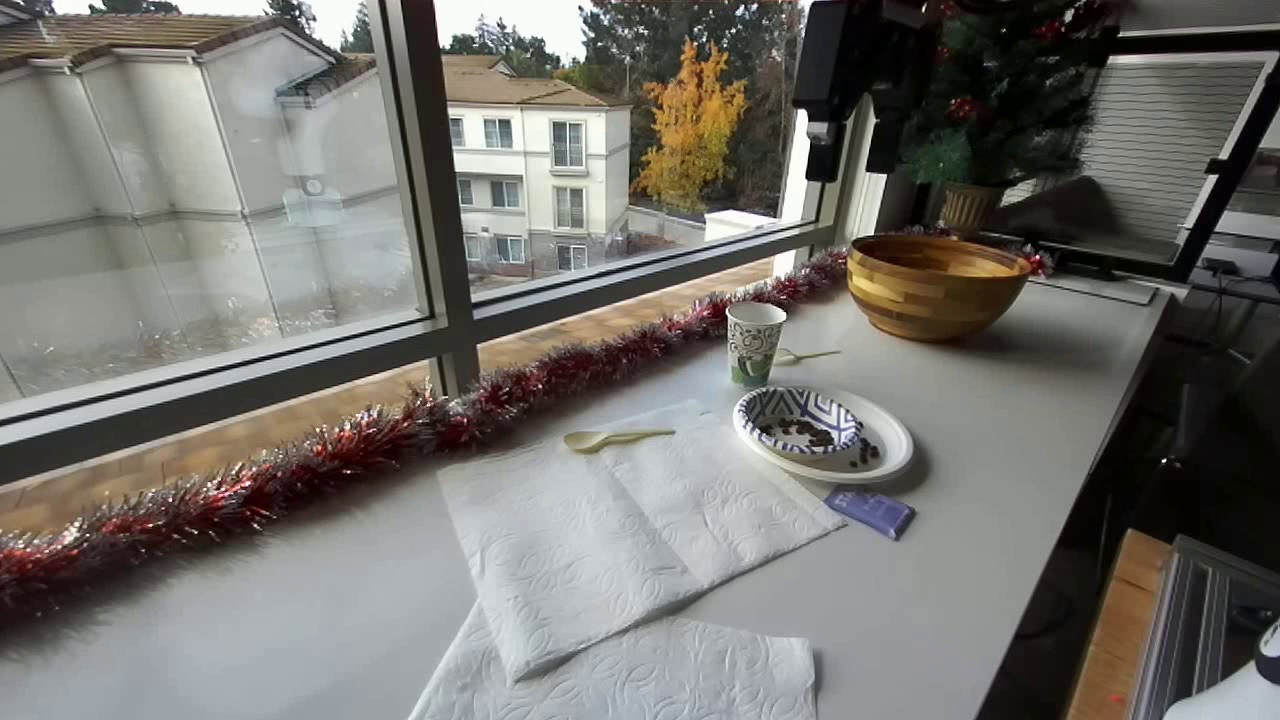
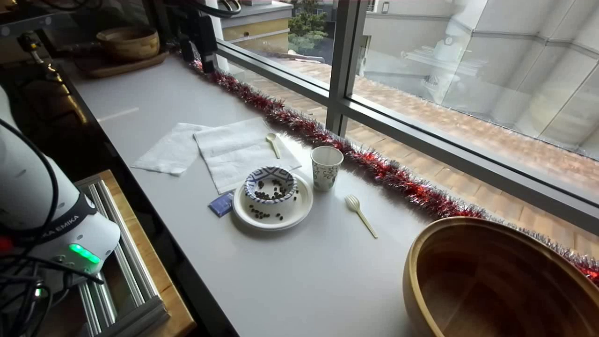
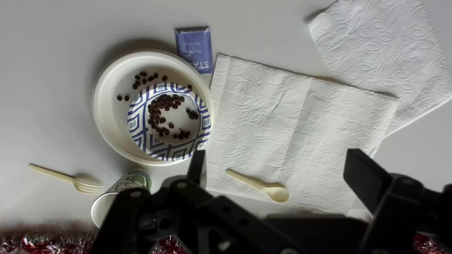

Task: Pour the contents in the smaller bowl on to the plate

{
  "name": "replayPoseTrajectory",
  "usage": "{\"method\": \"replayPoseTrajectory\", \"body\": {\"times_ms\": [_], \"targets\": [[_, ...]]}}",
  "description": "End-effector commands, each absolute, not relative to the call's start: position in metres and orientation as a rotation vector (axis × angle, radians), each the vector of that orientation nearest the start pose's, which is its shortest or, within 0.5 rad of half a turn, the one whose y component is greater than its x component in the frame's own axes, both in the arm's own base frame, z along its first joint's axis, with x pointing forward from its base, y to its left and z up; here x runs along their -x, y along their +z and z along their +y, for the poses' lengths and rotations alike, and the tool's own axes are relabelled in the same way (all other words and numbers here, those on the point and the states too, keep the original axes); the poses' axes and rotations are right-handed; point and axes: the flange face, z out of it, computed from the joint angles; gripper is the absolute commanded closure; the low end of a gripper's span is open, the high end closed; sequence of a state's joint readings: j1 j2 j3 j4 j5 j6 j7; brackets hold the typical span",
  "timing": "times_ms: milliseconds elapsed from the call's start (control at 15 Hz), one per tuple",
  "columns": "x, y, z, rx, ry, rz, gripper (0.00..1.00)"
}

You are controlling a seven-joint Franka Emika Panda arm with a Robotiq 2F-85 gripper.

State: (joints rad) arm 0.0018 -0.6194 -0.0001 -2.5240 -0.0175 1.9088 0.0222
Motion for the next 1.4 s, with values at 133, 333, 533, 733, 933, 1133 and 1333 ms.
{"method": "replayPoseTrajectory", "body": {"times_ms": [133,333,533,733,933,1133,1333], "targets": [[-0.362,0.484,-0.001,3.158,-0.006,0.023,0.0],[-0.362,0.484,-0.001,3.158,-0.006,0.023,0.0],[-0.362,0.484,-0.001,3.158,-0.006,0.023,0.0],[-0.362,0.484,-0.001,3.158,-0.006,0.023,0.0],[-0.37,0.481,0.002,3.155,0.019,0.09,0.0],[-0.4,0.46,0.014,3.182,0.114,0.354,0.0],[-0.433,0.432,0.022,3.167,0.149,0.604,0.0]]}}
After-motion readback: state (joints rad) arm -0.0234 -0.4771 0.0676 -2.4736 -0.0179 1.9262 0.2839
